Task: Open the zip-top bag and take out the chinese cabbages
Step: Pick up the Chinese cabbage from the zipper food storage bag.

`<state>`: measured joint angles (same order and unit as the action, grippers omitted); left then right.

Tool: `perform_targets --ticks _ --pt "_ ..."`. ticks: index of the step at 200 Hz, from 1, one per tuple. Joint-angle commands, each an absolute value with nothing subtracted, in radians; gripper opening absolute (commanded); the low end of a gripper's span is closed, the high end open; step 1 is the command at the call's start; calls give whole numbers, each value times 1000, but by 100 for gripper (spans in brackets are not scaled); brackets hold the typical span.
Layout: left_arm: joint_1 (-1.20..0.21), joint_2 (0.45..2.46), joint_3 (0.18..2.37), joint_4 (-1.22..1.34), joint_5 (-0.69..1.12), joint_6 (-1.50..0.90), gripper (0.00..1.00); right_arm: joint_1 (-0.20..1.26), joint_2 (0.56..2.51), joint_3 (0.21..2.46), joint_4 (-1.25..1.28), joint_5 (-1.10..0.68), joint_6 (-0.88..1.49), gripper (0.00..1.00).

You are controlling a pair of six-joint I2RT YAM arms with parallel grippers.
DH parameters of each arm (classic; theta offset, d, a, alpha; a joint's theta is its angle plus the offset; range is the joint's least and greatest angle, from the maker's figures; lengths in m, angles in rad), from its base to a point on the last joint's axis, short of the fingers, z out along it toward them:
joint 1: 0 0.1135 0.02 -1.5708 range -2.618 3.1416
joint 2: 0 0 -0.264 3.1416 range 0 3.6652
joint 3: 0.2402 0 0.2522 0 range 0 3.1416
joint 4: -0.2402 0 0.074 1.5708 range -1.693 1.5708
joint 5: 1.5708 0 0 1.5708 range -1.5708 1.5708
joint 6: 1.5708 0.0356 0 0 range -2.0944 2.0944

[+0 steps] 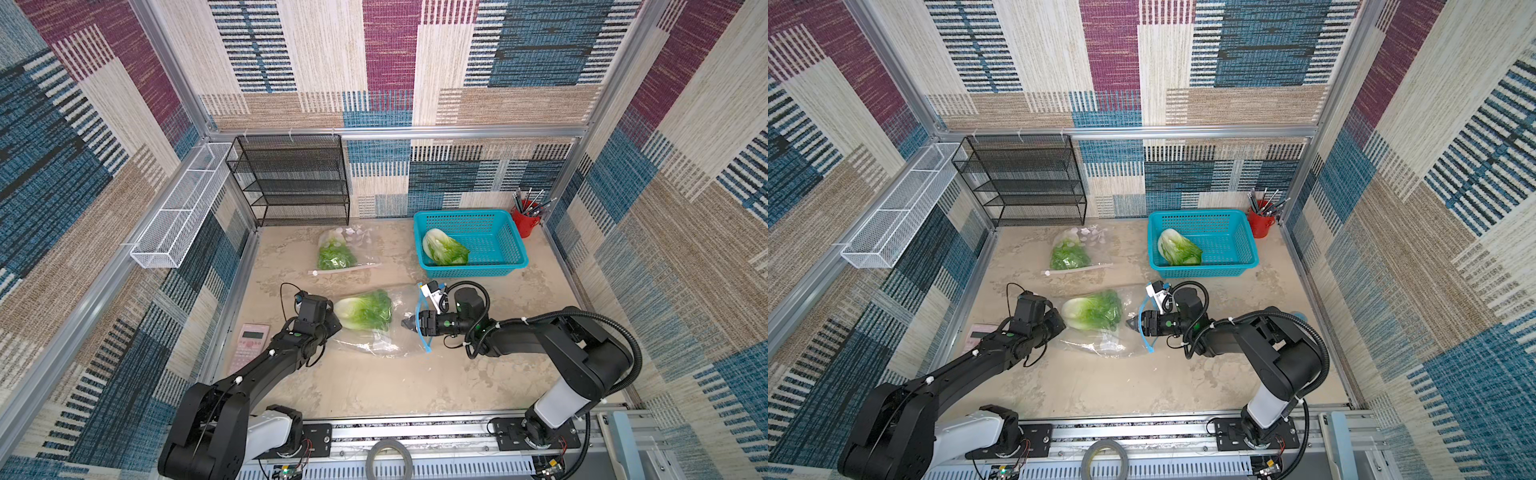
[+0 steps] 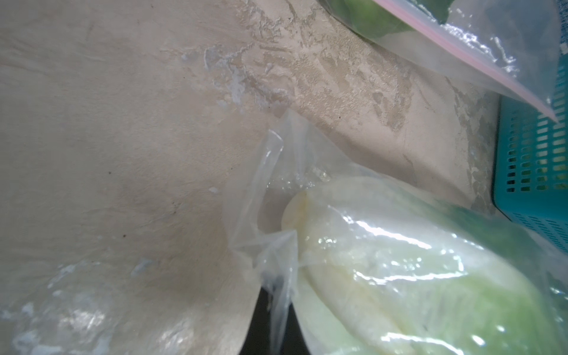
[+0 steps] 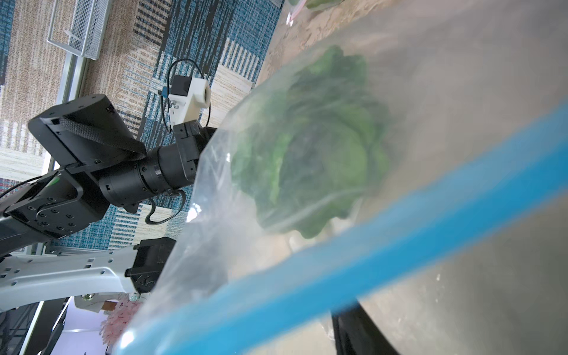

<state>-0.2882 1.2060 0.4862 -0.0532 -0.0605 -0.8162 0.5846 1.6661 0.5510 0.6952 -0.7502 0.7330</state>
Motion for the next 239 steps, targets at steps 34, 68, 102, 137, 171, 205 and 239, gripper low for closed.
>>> perform_targets --ticks 34,68,102,137,171,205,239 --pt "-290 1210 485 -20 -34 -833 0 596 1696 558 762 -747 763 6" --pt "-290 1215 482 -10 -25 -838 0 598 1717 564 773 -720 768 0" --pt "-291 1222 483 0 -19 -842 0 606 1755 587 797 -726 772 9" --pt "-292 1228 483 6 -14 -846 0 612 1787 603 831 -740 783 28" --pt "-296 1238 484 15 -8 -850 0 624 1817 628 848 -752 791 42" --pt "-297 1244 485 24 -3 -851 0 635 1839 652 866 -750 803 41" --pt "-299 1250 484 27 -2 -853 0 639 1845 659 879 -746 810 25"
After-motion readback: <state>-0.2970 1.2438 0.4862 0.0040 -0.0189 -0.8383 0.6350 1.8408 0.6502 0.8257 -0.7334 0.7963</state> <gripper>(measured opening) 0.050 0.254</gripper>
